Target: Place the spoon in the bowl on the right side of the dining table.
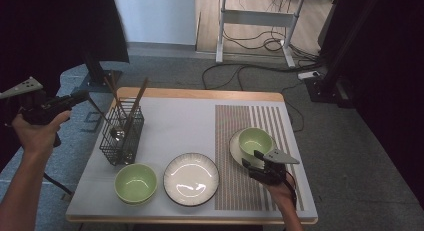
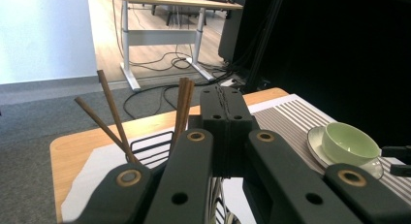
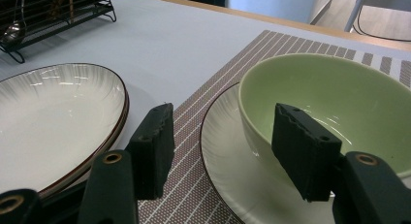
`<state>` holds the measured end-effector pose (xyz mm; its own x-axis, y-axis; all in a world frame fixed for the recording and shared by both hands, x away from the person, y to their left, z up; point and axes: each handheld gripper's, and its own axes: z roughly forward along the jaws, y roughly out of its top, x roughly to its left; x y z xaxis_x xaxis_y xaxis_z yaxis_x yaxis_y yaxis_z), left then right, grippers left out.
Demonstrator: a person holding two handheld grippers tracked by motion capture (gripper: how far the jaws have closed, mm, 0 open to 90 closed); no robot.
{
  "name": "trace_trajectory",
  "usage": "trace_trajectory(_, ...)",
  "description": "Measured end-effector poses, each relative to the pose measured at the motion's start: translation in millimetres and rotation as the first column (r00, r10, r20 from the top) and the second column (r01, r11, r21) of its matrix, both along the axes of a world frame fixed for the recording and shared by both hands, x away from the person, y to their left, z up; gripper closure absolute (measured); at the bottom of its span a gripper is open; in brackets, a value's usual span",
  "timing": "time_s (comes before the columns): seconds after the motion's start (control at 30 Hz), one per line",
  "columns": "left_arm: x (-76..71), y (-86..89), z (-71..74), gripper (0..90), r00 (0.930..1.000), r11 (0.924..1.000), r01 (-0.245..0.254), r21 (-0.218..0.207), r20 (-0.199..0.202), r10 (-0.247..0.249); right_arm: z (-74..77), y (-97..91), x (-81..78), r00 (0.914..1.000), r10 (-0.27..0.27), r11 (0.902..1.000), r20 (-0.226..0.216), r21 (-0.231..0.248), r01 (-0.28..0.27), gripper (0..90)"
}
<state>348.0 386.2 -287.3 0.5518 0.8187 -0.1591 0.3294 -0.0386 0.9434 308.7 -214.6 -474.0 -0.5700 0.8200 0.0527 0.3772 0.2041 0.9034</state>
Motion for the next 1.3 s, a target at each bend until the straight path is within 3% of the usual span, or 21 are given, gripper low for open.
trace_trajectory(0.43, -5.1, -7.4, 11.7, 90.0, 0.9995, 0.9998, 0.021, -0.004, 0.024, -0.021, 0.6, 1.2, -0.5, 1.0, 0.008, 1.0, 0.005, 0.006, -0.008, 40.8)
trace_trajectory(0.57, -5.0, -12.9, 13.3, 90.0, 0.999, 0.9995, 0.032, 0.0, 0.03, -0.032, 4.9, 4.2, -0.8, 0.9998, 0.019, 0.9987, 0.008, 0.047, -0.019, 40.6)
trace_trajectory(0.93, -2.2, -31.8, 11.7, 90.0, 0.9972, 0.9976, 0.068, 0.007, 0.031, -0.068, 6.1, 3.6, -0.5, 0.9998, 0.013, 0.9987, 0.012, 0.049, -0.014, 40.6)
trace_trajectory(1.3, 2.9, -46.1, 0.2, 90.0, 0.9951, 0.9952, 0.098, 0.001, 0.011, -0.098, 5.6, 4.2, 0.4, 0.9998, 0.004, 0.9991, 0.021, 0.041, -0.005, 40.8)
